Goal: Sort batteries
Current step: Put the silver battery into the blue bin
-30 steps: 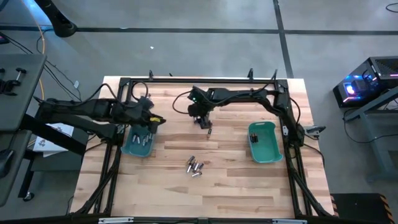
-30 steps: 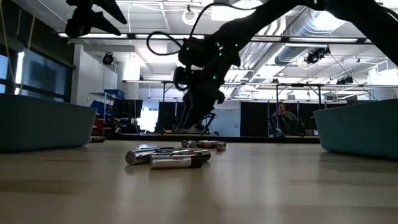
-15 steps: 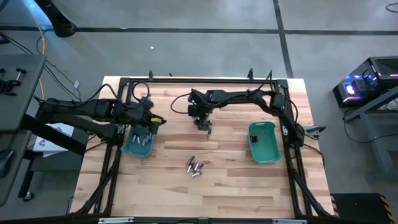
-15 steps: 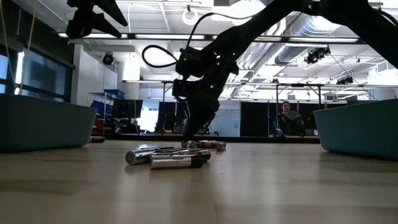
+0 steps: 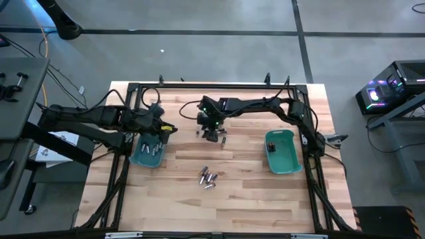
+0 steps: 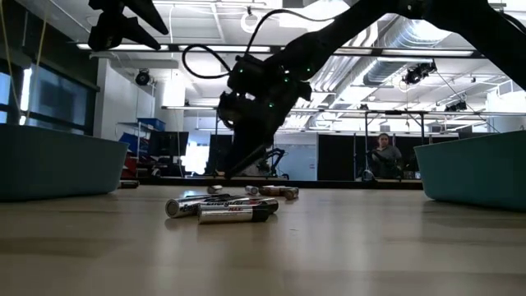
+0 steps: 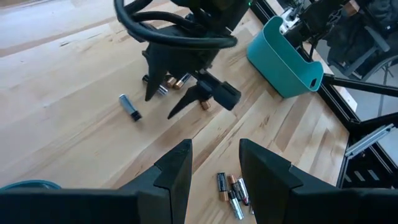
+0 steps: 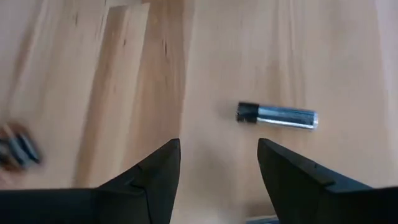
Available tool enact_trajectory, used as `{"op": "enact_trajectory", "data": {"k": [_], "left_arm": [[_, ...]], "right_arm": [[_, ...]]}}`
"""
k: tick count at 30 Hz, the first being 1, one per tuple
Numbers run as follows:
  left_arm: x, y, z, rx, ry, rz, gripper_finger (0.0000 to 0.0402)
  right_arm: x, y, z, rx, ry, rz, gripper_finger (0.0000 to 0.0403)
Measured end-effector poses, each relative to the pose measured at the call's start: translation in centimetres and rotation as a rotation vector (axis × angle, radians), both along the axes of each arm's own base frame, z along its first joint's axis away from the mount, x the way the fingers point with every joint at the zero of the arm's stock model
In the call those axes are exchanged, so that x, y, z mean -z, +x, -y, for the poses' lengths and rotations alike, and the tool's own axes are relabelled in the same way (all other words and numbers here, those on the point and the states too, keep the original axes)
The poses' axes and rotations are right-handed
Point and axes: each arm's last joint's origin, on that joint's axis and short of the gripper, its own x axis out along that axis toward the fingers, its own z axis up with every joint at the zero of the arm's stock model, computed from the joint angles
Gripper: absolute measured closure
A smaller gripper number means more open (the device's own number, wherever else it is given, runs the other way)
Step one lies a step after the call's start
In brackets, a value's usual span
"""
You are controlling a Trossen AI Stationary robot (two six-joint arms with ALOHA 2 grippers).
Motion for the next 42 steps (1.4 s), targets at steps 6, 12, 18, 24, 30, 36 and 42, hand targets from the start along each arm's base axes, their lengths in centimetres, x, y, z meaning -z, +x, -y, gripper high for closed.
{"op": "enact_trajectory", "data": {"k": [6,12,18,24,30,36,42], "left_arm": [[0.0,0.0,0.0,0.005,-0.004,0.000,0.0275],[0.0,0.0,0.1,0.019,-0.019,0.000,0.0275],[0.0,0.1,0.1,0.033,-0.031,0.006,0.0275],[0.0,0.1,0.2,0.037,-0.034,0.006,0.0275],[0.0,0.1,0.2,0.050,-0.046,0.005,0.0275],[0.0,0.1,0.2,0.051,-0.045,0.005,0.0275],[0.0,0.1,0.2,0.051,-0.044,0.004,0.0275]], "right_arm": [[-0.4,0.7,0.3,-0.171,-0.263,0.114,0.0195],[-0.9,2.3,0.9,-0.164,-0.329,0.316,0.0195],[2.0,3.6,1.4,-0.080,-0.239,0.368,0.0195],[4.7,5.7,1.4,0.047,-0.152,0.328,0.0195],[4.6,6.9,0.9,0.070,-0.159,0.325,0.0195],[2.5,6.7,0.6,0.019,-0.172,0.131,0.0195],[-4.3,5.3,2.3,0.072,-0.168,-0.079,0.0195]]}}
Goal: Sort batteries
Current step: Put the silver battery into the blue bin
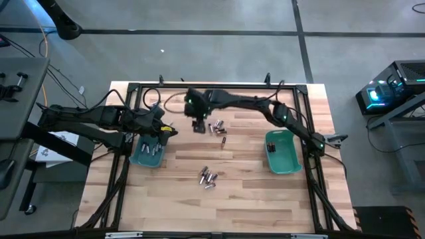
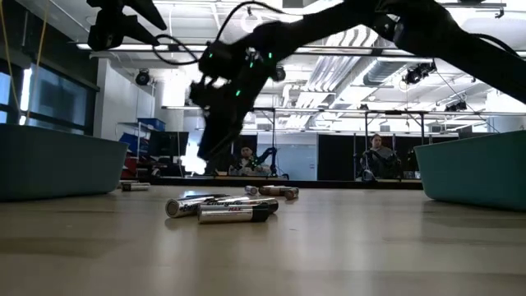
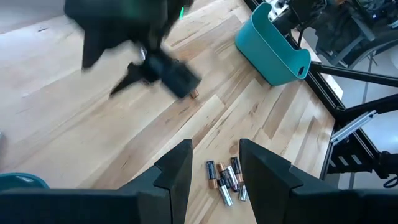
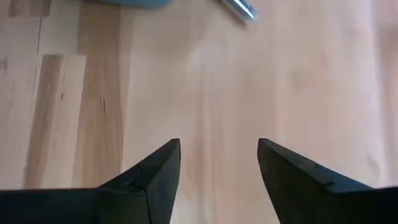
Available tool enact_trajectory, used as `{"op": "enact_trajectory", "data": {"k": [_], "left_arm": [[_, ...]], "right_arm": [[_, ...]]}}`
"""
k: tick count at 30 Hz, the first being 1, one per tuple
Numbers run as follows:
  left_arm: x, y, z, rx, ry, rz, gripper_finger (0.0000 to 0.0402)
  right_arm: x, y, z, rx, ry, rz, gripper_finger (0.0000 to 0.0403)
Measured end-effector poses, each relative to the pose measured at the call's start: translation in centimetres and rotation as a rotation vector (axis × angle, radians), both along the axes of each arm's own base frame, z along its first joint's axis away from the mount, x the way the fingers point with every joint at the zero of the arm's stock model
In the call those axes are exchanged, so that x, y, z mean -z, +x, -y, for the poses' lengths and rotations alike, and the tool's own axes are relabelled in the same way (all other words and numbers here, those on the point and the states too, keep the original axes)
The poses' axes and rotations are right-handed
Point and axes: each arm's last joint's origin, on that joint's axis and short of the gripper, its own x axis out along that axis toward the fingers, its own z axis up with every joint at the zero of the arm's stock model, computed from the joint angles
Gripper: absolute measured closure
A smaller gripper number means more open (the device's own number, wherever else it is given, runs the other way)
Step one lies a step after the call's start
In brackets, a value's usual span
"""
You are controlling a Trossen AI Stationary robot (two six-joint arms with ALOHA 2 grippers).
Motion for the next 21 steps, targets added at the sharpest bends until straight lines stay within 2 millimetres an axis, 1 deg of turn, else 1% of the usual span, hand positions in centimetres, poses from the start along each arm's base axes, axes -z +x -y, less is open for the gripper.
{"op": "enact_trajectory", "data": {"k": [2,4,5,7,10,12,15,17,21], "left_arm": [[0.0,0.0,0.0,0.008,0.010,-0.002,0.0275],[0.0,0.0,0.0,0.016,0.019,-0.005,0.0275],[0.0,0.0,0.0,0.016,0.020,-0.004,0.0275],[0.0,0.0,0.0,0.015,0.021,-0.006,0.0275],[0.0,0.0,0.0,0.011,0.025,-0.004,0.0275],[0.0,0.0,0.0,-0.001,0.036,-0.003,0.0275],[0.0,0.0,-0.1,-0.017,0.050,-0.001,0.0275],[0.0,0.0,-0.1,-0.027,0.059,-0.001,0.0275],[0.0,0.0,-0.1,-0.028,0.060,-0.001,0.0275]], "right_arm": [[-1.6,-0.9,0.8,0.032,0.016,-0.060,0.0195],[-2.2,-2.2,1.6,0.090,0.029,-0.127,0.0195],[-2.2,-3.1,2.0,0.123,0.040,-0.169,0.0195],[-1.5,-4.6,2.4,0.199,0.091,-0.251,0.0195],[0.3,-6.2,2.4,0.304,0.151,-0.322,0.0195],[1.2,-6.4,1.6,0.360,0.167,-0.284,0.0195],[2.2,-6.4,0.2,0.515,0.251,-0.229,0.0195],[3.3,-6.2,-0.5,0.579,0.290,-0.219,0.0195],[4.4,-5.8,-2.0,0.673,0.222,-0.182,0.0195]]}}
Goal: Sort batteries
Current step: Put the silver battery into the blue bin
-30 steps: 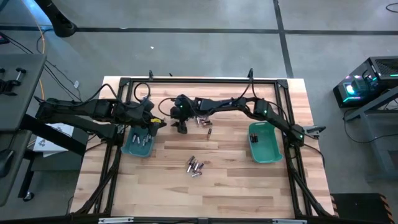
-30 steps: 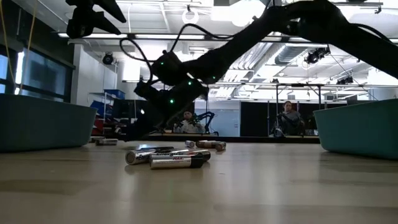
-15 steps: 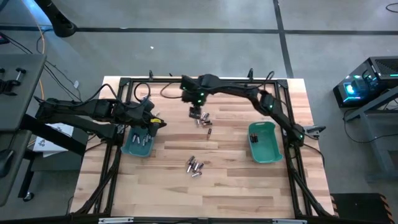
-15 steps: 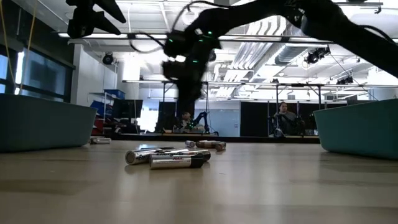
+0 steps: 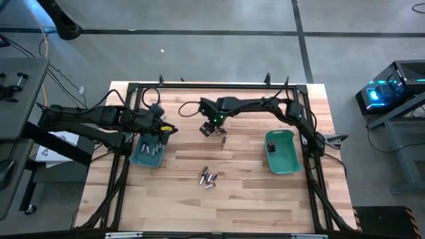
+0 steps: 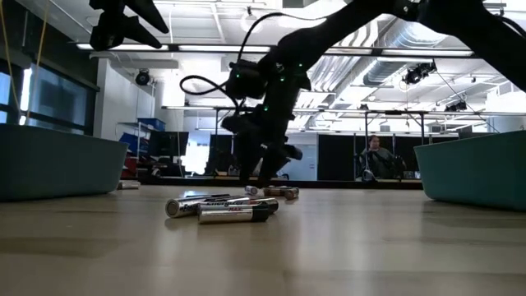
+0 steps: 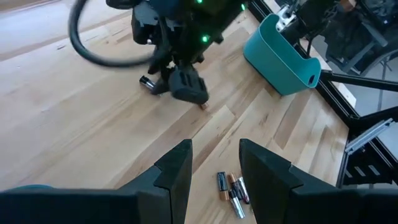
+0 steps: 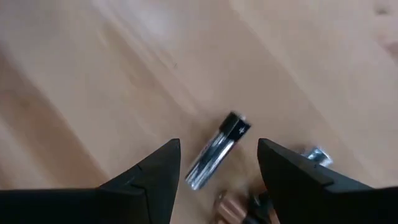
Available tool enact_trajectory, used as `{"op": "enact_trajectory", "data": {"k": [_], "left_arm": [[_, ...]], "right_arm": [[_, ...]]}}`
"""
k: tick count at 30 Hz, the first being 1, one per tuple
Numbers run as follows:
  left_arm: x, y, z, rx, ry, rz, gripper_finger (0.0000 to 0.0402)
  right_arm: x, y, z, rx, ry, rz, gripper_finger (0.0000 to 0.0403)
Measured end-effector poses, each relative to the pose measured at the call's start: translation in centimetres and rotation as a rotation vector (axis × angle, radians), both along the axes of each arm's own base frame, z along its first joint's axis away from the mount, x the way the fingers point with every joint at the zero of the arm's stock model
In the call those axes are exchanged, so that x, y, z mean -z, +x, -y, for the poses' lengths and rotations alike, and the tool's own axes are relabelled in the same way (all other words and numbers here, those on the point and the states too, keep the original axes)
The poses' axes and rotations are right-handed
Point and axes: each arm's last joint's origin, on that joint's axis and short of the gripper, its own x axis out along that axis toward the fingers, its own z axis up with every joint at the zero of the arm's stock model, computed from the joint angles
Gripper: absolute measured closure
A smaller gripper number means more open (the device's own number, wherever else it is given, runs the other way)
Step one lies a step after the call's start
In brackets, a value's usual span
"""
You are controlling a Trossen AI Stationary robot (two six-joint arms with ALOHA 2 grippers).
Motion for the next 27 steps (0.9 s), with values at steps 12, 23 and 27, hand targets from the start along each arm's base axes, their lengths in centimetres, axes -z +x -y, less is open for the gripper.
{"op": "enact_trajectory", "data": {"k": [12,23,27], "left_arm": [[0.0,0.0,0.0,0.005,0.006,-0.006,0.0275],[0.3,-0.5,-0.1,-0.029,0.003,-0.047,0.0275],[-0.1,-0.7,-0.1,0.000,0.035,-0.018,0.0275]], "right_arm": [[1.4,0.3,-2.5,0.008,-0.034,-0.059,0.0247],[0.8,-0.2,-4.9,-0.049,-0.025,0.022,0.0372],[-4.8,-0.1,-6.5,-0.076,-0.067,0.226,0.0383]]}}
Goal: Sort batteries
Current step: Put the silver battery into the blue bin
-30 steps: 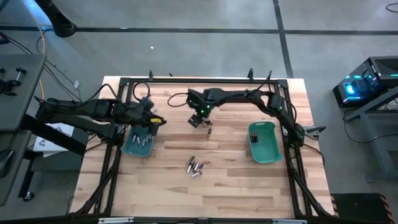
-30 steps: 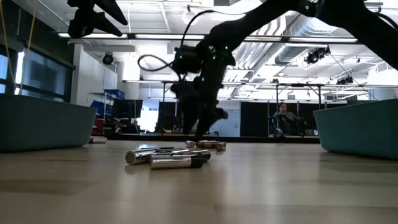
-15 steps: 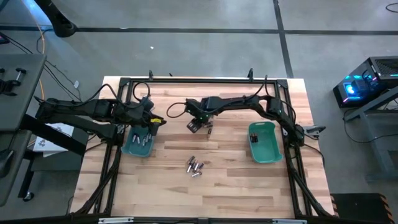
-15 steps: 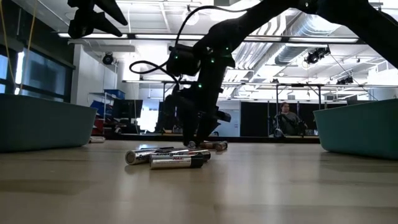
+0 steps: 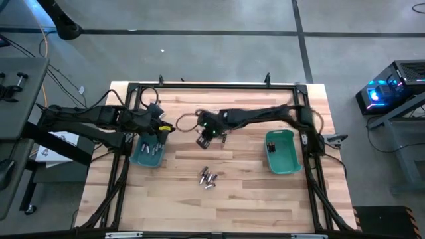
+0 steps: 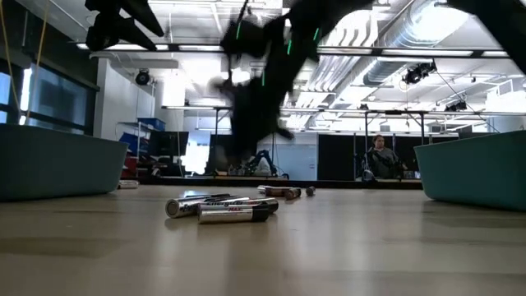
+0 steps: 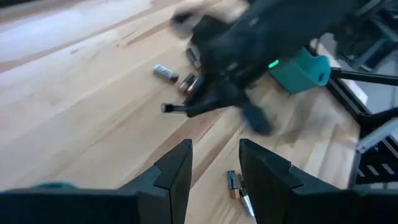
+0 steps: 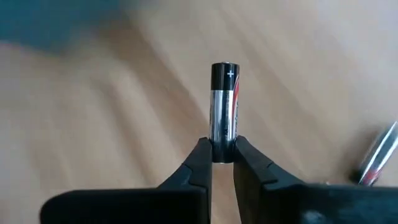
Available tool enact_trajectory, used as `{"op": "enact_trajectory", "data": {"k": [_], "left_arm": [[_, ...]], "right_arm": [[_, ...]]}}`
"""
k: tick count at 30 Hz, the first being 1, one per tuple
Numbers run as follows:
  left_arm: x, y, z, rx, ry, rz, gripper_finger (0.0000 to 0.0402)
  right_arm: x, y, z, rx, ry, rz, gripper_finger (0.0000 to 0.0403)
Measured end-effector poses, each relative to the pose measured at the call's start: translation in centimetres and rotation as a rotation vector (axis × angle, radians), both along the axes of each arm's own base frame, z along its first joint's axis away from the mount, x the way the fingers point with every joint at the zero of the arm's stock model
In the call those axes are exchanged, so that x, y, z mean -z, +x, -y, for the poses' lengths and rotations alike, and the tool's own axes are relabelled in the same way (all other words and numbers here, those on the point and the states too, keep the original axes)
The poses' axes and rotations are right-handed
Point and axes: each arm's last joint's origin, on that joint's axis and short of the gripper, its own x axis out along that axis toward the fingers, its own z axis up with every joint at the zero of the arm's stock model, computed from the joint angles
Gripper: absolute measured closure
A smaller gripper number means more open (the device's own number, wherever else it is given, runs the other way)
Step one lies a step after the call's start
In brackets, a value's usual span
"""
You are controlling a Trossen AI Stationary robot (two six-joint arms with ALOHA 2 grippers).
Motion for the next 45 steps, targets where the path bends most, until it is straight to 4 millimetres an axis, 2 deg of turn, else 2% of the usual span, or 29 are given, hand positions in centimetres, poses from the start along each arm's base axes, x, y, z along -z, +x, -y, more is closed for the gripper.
{"op": "enact_trajectory", "data": {"k": [3,6,11,15,19,23,27,37,40,45], "left_arm": [[-0.5,-0.4,0.0,0.047,0.033,0.033,0.0275],[-1.6,-0.7,0.0,0.108,0.092,0.119,0.0275],[-4.2,-1.2,-0.1,0.188,0.265,0.333,0.0275],[-6.2,-1.4,-0.1,0.226,0.438,0.496,0.0264],[-8.2,-1.1,0.0,0.233,0.533,0.687,0.0230],[-9.2,-0.5,0.1,0.195,0.532,0.809,0.0188],[-9.3,0.7,0.1,0.166,0.527,0.847,0.0166],[-8.2,5.2,0.4,0.116,0.451,0.910,0.0163],[-8.0,5.9,0.6,0.117,0.441,0.932,0.0163],[-8.0,5.9,0.6,0.115,0.434,0.938,0.0177]], "right_arm": [[-5.1,-0.7,-0.6,0.013,-0.061,0.172,0.0384],[-9.1,-1.9,-1.5,0.017,-0.125,0.303,0.0384],[-16.4,-5.0,-2.6,0.031,-0.167,0.547,0.0384],[-19.0,-5.9,-2.6,0.017,-0.210,0.703,0.0384],[-22.2,-5.9,-3.2,-0.123,-0.206,1.008,0.0384],[-23.1,-5.2,-3.4,-0.216,-0.222,1.188,0.0384],[-23.3,-5.3,-3.2,-0.250,-0.256,1.213,0.0384],[-22.3,-5.1,-3.3,-0.337,-0.203,1.123,0.0384],[-22.3,-5.1,-3.3,-0.346,-0.174,1.122,0.0384],[-22.4,-5.2,-3.3,-0.350,-0.185,1.125,0.0384]]}}
